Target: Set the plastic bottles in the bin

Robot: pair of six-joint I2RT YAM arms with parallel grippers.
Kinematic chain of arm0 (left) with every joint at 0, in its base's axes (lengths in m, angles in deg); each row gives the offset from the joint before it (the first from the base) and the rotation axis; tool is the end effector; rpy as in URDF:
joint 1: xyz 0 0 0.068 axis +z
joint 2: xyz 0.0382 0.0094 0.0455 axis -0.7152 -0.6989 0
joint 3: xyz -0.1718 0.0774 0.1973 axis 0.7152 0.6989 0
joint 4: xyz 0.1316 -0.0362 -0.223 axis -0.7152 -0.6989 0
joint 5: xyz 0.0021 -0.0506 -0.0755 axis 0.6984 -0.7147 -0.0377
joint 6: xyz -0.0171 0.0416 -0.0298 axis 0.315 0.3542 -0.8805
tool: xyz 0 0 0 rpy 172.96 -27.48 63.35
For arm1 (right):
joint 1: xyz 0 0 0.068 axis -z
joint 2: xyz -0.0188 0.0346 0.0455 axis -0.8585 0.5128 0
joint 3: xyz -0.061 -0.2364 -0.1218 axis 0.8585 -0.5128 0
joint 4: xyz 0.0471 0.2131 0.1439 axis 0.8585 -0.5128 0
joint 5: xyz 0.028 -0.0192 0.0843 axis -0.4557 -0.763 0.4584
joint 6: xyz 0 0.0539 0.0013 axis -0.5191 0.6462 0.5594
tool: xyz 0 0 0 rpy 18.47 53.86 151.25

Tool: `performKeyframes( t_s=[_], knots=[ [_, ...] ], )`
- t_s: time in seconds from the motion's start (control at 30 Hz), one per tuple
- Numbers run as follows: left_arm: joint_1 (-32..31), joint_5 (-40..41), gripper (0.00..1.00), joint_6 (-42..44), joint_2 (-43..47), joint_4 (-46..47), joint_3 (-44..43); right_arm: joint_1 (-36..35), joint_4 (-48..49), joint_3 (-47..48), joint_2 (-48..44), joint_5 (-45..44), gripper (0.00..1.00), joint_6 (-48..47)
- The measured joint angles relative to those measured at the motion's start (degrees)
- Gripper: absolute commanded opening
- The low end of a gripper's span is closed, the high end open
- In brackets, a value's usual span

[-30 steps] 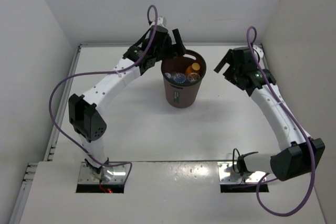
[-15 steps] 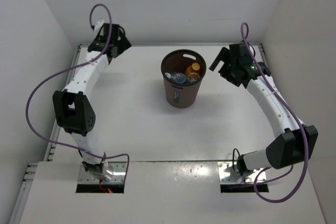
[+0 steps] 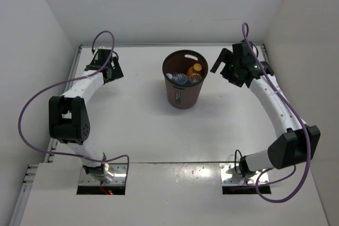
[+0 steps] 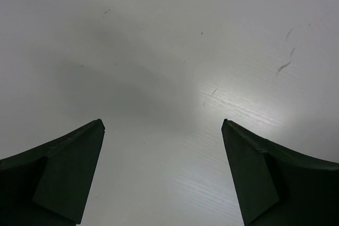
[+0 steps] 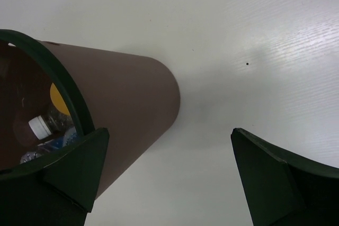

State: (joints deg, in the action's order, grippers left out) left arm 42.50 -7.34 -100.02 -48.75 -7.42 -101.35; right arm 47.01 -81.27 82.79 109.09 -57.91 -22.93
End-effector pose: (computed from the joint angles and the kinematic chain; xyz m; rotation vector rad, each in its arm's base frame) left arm 0.3747 -0.0079 0.2552 -0.6613 2.2330 0.1675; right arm 0.3024 0.0607 0.3349 0.7589 2.2509 0.3584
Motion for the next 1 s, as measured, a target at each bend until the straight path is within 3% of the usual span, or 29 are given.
performKeyframes(
  t_s=[0.3, 0.63, 1.0],
  knots=[
    [5.92, -5.33, 1.00, 5.66, 3.37, 4.85, 6.84, 0.76, -1.40, 2.89, 0.50, -0.09, 1.00, -1.51],
    [6.10, -10.45, 1.00, 8.52, 4.13, 9.40, 9.81, 1.20, -1.88, 1.79, 2.12, 1.14, 1.00, -1.49],
    [6.10, -12.09, 1.00, 10.86, 7.04, 9.64, 13.66, 1.97, -1.11, -7.76, -1.01, 1.42, 1.00, -1.42]
  ],
)
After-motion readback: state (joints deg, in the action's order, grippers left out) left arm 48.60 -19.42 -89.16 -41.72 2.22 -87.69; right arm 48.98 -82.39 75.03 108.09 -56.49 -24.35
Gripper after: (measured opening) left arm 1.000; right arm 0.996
